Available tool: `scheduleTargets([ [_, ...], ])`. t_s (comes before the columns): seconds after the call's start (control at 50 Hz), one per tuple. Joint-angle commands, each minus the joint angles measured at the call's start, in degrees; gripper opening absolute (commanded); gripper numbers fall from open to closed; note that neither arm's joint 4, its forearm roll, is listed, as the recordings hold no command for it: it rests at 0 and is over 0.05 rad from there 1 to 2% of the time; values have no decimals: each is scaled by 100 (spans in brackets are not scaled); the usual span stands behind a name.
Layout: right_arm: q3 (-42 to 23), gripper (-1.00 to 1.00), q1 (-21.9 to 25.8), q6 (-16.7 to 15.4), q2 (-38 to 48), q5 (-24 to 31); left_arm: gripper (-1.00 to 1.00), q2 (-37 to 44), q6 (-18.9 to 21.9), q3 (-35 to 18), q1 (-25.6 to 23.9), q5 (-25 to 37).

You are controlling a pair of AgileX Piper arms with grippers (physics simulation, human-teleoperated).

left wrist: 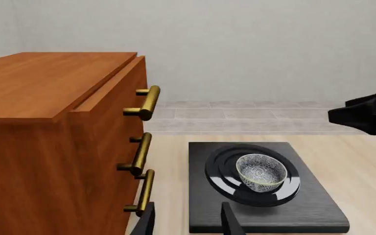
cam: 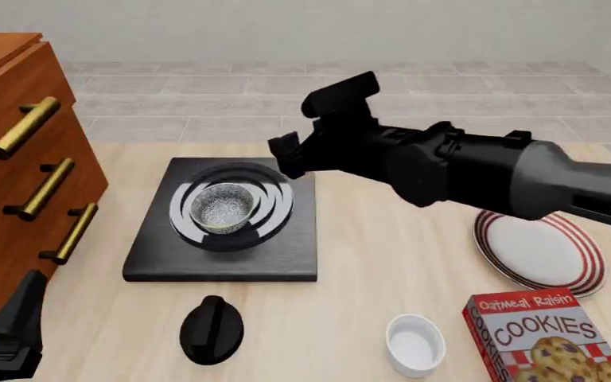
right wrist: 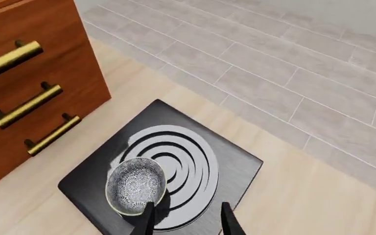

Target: Pick the akita bowl on the stove and place it on the plate.

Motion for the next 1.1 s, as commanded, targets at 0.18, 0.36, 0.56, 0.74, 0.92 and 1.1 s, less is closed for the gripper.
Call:
scheduleTargets([
  [0.18, -660, 100, 357, 273, 903, 165, 100, 0, 0, 0, 0, 0],
  [0.36, -1010, 100, 389, 444, 1341, 301, 100, 0, 0, 0, 0, 0],
  [0.56, -1380, 100, 349, 856, 1790, 414, 100, 0, 0, 0, 0, 0],
  [0.74, -1618, 100, 302, 925, 2077, 520, 100, 0, 0, 0, 0, 0],
  [0.92, -1550, 100, 499, 1096, 2275, 464, 100, 0, 0, 0, 0, 0],
  [1.1, -1466, 100, 594, 1095, 2327, 397, 100, 0, 0, 0, 0, 0],
])
